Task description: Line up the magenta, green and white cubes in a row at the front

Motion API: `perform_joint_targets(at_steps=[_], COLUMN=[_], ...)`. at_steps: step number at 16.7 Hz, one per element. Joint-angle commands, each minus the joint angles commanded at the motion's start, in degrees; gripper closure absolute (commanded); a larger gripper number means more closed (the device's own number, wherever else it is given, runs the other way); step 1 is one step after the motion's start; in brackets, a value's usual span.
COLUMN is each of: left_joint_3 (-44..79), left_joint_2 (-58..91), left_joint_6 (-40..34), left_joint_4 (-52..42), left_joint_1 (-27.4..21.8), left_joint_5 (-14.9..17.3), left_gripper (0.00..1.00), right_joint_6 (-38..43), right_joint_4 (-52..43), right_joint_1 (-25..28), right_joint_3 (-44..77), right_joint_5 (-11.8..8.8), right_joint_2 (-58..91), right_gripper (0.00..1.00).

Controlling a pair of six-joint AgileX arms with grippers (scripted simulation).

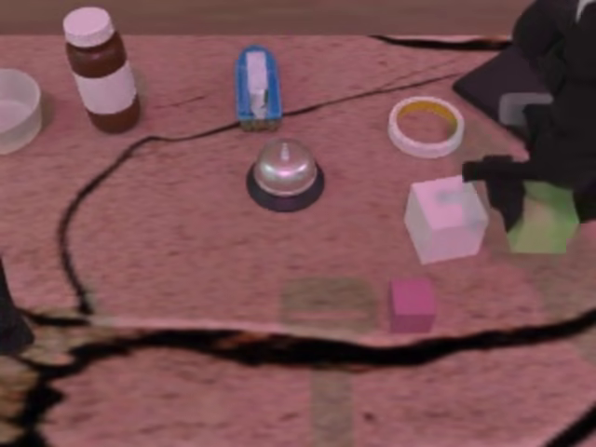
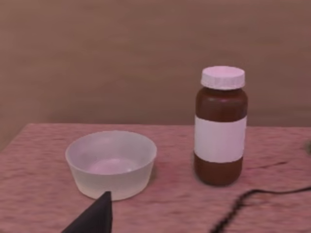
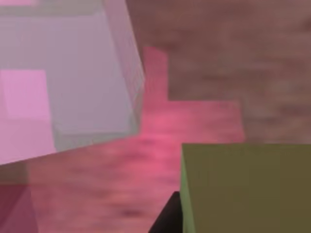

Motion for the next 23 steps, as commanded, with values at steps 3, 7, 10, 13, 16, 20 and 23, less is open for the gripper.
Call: perform_joint_targets(at_steps=[3,7,10,13,16,20,23], left_joint_3=[0.0,0.0,0.0,0.0,0.0,0.0,0.0], left_joint_2=[0.0,0.0,0.0,0.0,0.0,0.0,0.0], left_joint_6=[0.0,0.0,0.0,0.0,0.0,0.0,0.0], left_joint_4=[0.0,0.0,0.0,0.0,0.0,0.0,0.0], left_joint_1=[0.0,0.0,0.0,0.0,0.0,0.0,0.0], left_joint_5=[0.0,0.0,0.0,0.0,0.0,0.0,0.0], left_gripper=[0.00,0.00,0.00,0.00,0.00,0.00,0.00], right_joint_6=[9.5,21.5,25.9,26.2,26.2,26.3,26.4], right_joint_4=[-2.8,-5.8,-6.9,-6.9,-5.8,0.9,6.2], right_joint_1=[10.3,23.1,27.5,27.8,27.7,27.7,27.9], right_joint_3=[5.4,11.8,14.1,14.3,13.4,8.4,4.6], right_joint_5=[0.2,0.5,0.6,0.6,0.5,0.6,0.6], right_joint_2=[3.0,6.0,6.9,6.9,6.9,8.7,10.2], right_gripper=[1.00,1.00,1.00,1.00,1.00,1.00,1.00])
